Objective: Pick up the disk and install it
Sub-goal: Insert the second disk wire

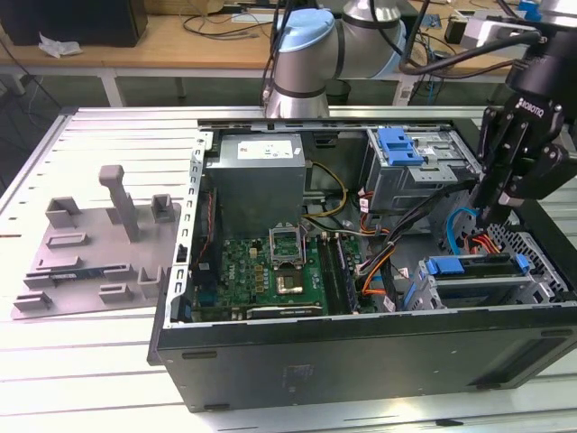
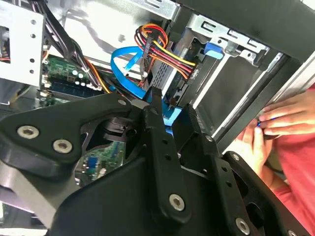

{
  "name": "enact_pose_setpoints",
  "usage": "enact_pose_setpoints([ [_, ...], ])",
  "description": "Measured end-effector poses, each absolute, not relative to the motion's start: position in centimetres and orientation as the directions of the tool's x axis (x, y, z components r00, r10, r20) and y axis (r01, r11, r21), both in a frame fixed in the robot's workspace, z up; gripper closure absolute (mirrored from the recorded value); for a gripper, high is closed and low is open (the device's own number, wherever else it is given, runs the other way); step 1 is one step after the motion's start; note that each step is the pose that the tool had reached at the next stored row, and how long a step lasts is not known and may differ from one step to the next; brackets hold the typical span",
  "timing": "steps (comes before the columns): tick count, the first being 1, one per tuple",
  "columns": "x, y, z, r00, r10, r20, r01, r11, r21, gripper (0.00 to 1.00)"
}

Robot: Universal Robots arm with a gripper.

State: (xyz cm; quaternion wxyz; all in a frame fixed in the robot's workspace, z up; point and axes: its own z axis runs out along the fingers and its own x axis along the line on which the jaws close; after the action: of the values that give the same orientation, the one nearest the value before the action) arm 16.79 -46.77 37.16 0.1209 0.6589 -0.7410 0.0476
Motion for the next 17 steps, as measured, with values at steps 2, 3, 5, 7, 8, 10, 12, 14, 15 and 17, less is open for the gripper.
enact_pose_setpoints([
  [2,16.60,-46.77,37.09,-0.092,-0.966,0.242,-0.989,0.116,0.089,0.64],
  [3,16.51,-46.77,37.06,-0.088,-0.966,0.242,-0.990,0.113,0.089,0.64],
  [5,16.34,-46.76,36.98,-0.081,-0.967,0.242,-0.990,0.105,0.088,0.64],
  [7,16.30,-46.76,36.94,-0.079,-0.967,0.242,-0.991,0.103,0.086,0.64],
  [8,16.30,-46.76,36.91,-0.079,-0.967,0.243,-0.991,0.102,0.085,0.64],
  [10,16.29,-46.76,36.85,-0.079,-0.967,0.243,-0.991,0.101,0.082,0.64],
  [12,16.29,-46.76,36.76,-0.078,-0.967,0.243,-0.992,0.100,0.079,0.65],
  [14,16.28,-46.76,36.69,-0.079,-0.967,0.243,-0.992,0.100,0.076,0.72],
  [15,16.26,-46.76,36.67,-0.079,-0.967,0.243,-0.992,0.100,0.075,0.78],
  [17,16.25,-46.76,36.63,-0.079,-0.967,0.243,-0.992,0.100,0.074,0.84],
])
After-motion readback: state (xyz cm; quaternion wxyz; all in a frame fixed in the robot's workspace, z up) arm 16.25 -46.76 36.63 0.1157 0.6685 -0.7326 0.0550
